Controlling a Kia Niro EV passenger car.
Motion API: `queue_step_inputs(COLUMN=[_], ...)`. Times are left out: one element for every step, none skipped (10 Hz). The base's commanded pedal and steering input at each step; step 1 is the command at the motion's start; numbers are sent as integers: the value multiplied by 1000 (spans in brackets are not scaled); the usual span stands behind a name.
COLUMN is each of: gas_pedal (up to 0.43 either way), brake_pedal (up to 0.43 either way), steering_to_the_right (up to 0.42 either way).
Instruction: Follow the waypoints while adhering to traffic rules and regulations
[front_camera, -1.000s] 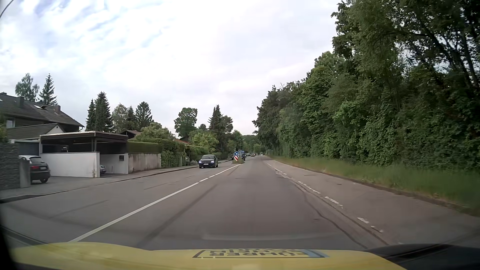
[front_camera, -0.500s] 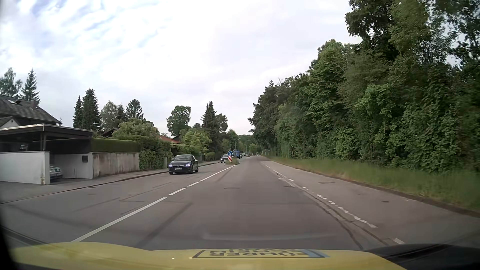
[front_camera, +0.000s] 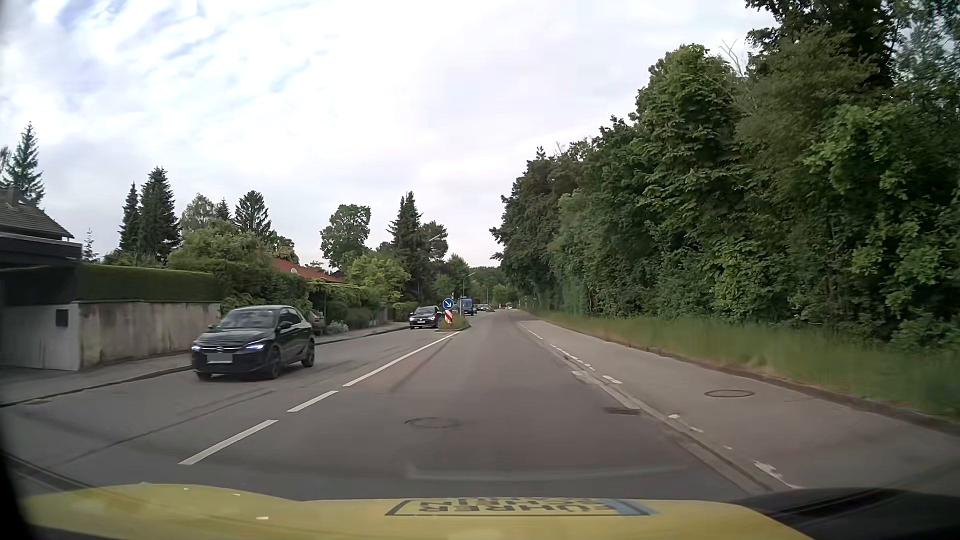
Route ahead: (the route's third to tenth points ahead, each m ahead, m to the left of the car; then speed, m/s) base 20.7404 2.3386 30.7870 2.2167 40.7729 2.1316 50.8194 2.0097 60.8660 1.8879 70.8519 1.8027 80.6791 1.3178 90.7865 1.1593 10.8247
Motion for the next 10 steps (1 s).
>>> queue_step_inputs(gas_pedal=[79,79,67,67,59,59,59,59,47,39], brake_pedal=[0,0,0,0,0,0,0,0,0,0], steering_to_the_right=[8,8,6,3,1,1,0,0,0,-2])
